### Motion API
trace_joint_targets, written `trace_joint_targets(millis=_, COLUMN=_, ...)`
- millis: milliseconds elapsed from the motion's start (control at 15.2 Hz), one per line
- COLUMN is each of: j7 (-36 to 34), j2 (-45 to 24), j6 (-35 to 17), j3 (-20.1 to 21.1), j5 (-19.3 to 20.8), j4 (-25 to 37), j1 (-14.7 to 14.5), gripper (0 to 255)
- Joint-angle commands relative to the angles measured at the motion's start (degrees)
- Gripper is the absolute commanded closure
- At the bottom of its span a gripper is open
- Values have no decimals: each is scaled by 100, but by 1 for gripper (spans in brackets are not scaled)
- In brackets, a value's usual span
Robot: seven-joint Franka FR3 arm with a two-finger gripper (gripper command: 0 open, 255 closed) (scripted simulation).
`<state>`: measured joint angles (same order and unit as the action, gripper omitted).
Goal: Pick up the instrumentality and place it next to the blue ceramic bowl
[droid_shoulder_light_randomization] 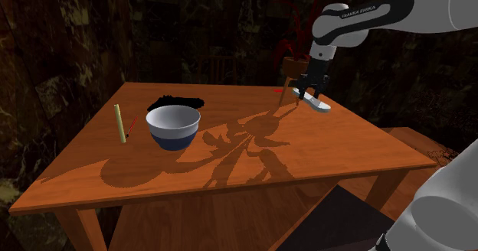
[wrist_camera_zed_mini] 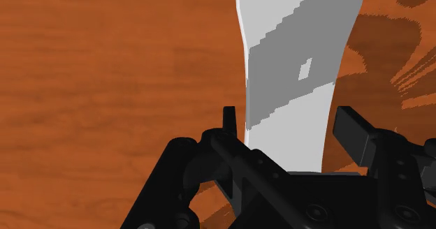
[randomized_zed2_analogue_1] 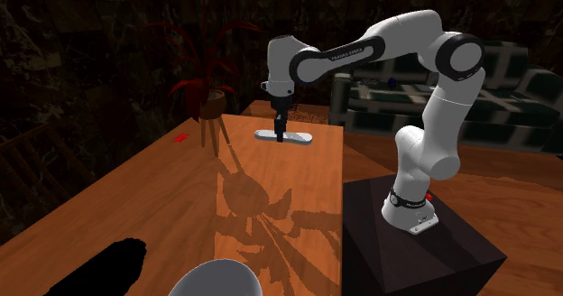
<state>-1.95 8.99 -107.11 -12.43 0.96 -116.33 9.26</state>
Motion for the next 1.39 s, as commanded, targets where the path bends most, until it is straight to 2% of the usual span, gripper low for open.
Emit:
trace_joint_targets(millis=0, j7=4, j2=7, j6=92, j3=-1, j5=1, j4=85, j1=1, gripper=255)
trace_joint_targets(millis=660, j7=-1354, j2=-112, j6=82, j3=802, j5=-146, j4=201, j1=-607, gripper=255)
trace_joint_targets(millis=1320, j7=-2655, j2=-780, j6=163, j3=1522, j5=-216, j4=973, j1=-1209, gripper=255)
